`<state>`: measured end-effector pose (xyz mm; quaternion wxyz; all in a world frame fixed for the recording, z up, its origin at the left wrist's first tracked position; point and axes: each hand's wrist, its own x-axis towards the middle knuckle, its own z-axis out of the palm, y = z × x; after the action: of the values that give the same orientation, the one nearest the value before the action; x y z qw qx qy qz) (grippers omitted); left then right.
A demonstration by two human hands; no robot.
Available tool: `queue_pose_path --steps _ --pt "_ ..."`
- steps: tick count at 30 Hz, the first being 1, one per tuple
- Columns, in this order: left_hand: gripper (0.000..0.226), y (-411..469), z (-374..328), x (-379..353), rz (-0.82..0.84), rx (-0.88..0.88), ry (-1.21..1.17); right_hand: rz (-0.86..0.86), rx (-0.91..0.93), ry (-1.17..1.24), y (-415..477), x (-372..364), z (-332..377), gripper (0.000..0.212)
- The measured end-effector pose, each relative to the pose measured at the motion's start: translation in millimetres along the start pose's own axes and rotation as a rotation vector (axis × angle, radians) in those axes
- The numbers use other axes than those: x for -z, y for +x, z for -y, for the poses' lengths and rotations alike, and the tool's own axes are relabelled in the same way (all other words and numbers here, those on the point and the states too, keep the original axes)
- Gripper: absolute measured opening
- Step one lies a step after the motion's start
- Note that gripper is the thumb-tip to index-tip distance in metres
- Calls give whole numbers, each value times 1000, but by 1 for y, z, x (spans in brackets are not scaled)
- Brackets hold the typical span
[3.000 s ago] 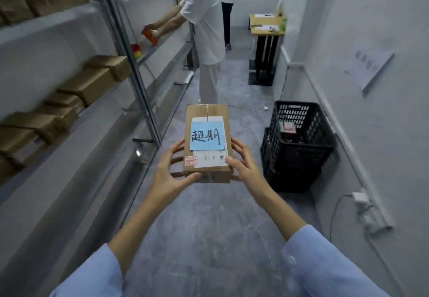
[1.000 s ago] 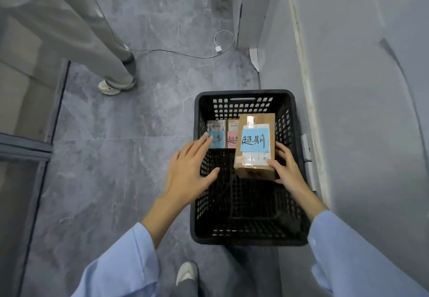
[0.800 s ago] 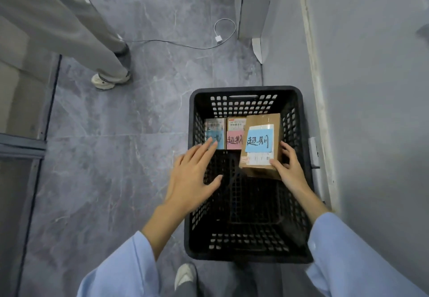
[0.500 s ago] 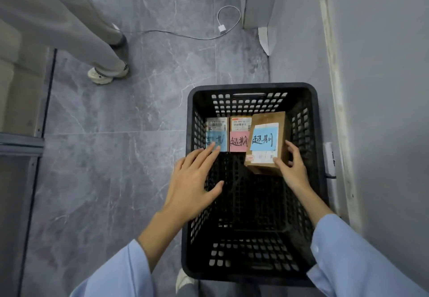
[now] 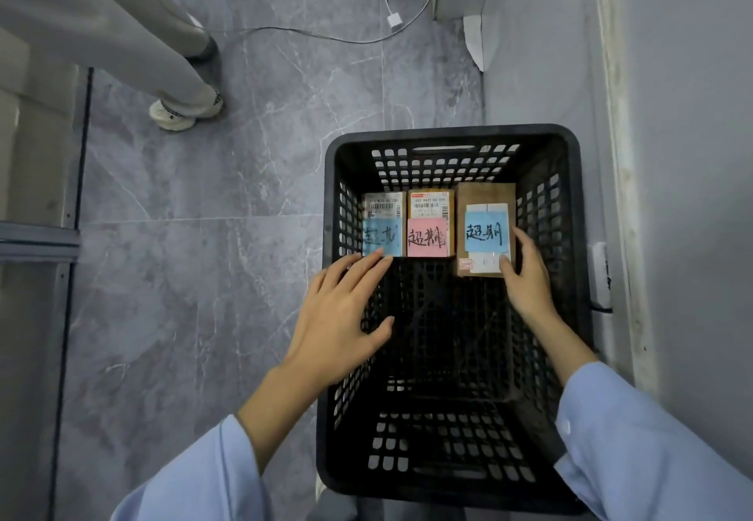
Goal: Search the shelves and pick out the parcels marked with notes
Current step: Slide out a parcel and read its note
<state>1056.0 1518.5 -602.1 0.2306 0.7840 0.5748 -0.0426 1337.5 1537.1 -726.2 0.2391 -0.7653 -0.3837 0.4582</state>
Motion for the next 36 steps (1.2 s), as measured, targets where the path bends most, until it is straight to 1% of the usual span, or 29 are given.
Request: queue_pose_path --steps 4,7,11,13,15,19,24,28,31,36 --pt "74 -1 -2 5 -25 26 -30 50 42 -91 -9 5 7 57" --pt "74 -5 -2 11 -58 43 -32 52 72 -183 -15 7 14 61" --pt "74 -20 4 26 -106 88 -40 77 149 -454 -30 4 40 69" --pt "75 -30 9 35 -133 116 -33 116 238 -586 -42 -3 60 73" --pt "74 -45 15 45 -170 154 -13 141 375 -697 -58 -15 82 77" --pt "75 -87 34 67 -253 277 10 166 585 -774 -97 -46 134 79" --pt "78 -166 72 101 -349 463 15 246 820 -840 -161 -97 210 84" --pt "81 -250 107 128 -429 633 9 319 1006 -866 -233 -149 272 83" --pt "85 -324 132 147 -462 758 10 437 1134 -861 -297 -194 310 77" --pt "84 -465 168 176 -581 968 12 529 1386 -848 -427 -272 357 75"
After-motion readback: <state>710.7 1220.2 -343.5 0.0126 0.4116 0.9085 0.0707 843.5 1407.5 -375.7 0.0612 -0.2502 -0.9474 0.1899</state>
